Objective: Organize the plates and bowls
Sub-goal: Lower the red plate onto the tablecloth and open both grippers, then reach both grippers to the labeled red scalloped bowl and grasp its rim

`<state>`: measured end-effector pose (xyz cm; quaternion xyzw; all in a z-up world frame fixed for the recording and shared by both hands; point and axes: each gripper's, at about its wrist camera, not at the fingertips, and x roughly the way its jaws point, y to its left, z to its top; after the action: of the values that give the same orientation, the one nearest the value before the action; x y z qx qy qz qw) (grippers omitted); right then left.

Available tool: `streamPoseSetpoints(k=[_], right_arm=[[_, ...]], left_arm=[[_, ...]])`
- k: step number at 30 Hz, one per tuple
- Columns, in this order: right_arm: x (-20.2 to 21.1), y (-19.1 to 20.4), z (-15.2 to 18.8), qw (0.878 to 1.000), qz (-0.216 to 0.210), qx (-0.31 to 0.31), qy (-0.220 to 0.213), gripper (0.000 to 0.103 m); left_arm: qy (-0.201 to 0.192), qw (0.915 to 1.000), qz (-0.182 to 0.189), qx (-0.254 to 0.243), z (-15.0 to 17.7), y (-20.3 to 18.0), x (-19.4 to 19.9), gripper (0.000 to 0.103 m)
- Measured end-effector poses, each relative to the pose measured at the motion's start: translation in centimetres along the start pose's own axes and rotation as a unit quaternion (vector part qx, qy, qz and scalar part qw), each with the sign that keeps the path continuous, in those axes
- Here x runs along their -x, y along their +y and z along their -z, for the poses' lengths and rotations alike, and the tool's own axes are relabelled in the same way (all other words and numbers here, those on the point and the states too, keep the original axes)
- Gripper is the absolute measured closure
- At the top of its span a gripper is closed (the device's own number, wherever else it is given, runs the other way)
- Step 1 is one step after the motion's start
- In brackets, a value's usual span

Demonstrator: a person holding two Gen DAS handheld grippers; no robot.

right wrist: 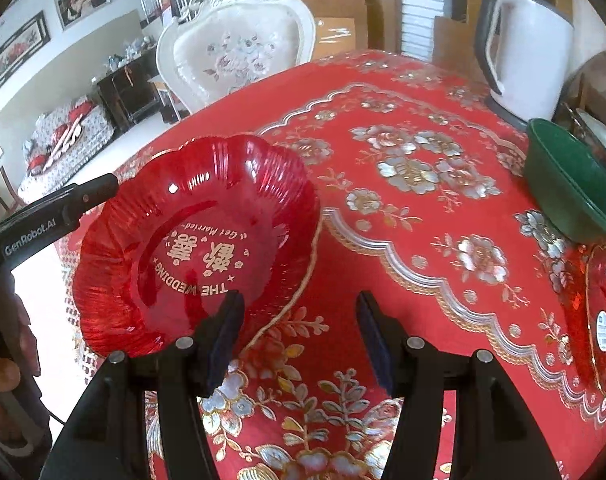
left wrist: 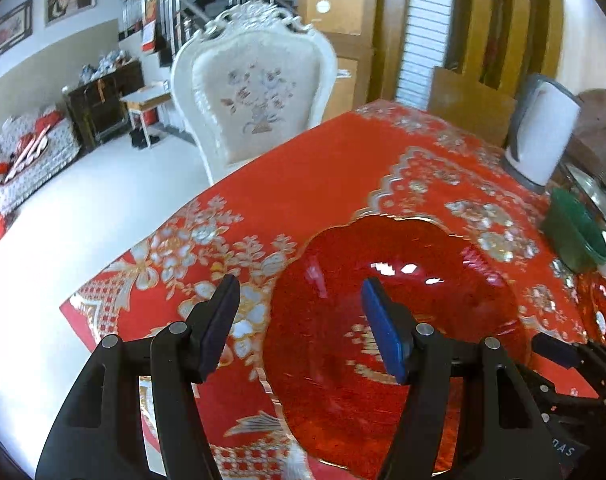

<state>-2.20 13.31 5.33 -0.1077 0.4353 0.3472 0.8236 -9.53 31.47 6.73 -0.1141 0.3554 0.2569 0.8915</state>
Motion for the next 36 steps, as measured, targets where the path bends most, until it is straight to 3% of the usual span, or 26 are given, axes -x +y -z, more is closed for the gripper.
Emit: streamPoseSetpoints(k=[4, 12, 15, 24, 32, 36], right_arm=[[1.4, -1.7, 0.2, 1.0, -0.005, -0.025, -0.01, 0.038], [4.2, -5.7, 1.6, 0.998, 0.009, -0.065, -0.025, 0.038], [5.3, -7.8, 2.4, 0.995, 0.013, -0.091, -0.031, 0.038], [8.6, -15.9, 6.4, 0.98, 0.053, -0.19, -0.036, 0.038], [10.7, -22.3, 10.1, 0.96, 0.086, -0.266, -0.034, 0.037], [10.7, -24.7, 10.9, 0.951, 0.091, -0.293, -0.033, 0.037]], left_arm=[[-0.005, 0.9996, 0.02, -0.02, -0.3, -2.5, 0.8, 0.039], [-0.011, 0.9962, 0.062, -0.061, -0.6, -8.6, 2.0, 0.039], [0.002, 0.9929, 0.094, -0.073, -0.6, -11.3, 2.1, 0.039], [0.051, 0.9731, 0.175, -0.14, 0.3, -22.0, 1.1, 0.039], [0.092, 0.9587, 0.205, -0.174, 1.3, -29.4, -0.7, 0.039], [0.103, 0.9557, 0.193, -0.197, 1.7, -32.1, -1.9, 0.039]])
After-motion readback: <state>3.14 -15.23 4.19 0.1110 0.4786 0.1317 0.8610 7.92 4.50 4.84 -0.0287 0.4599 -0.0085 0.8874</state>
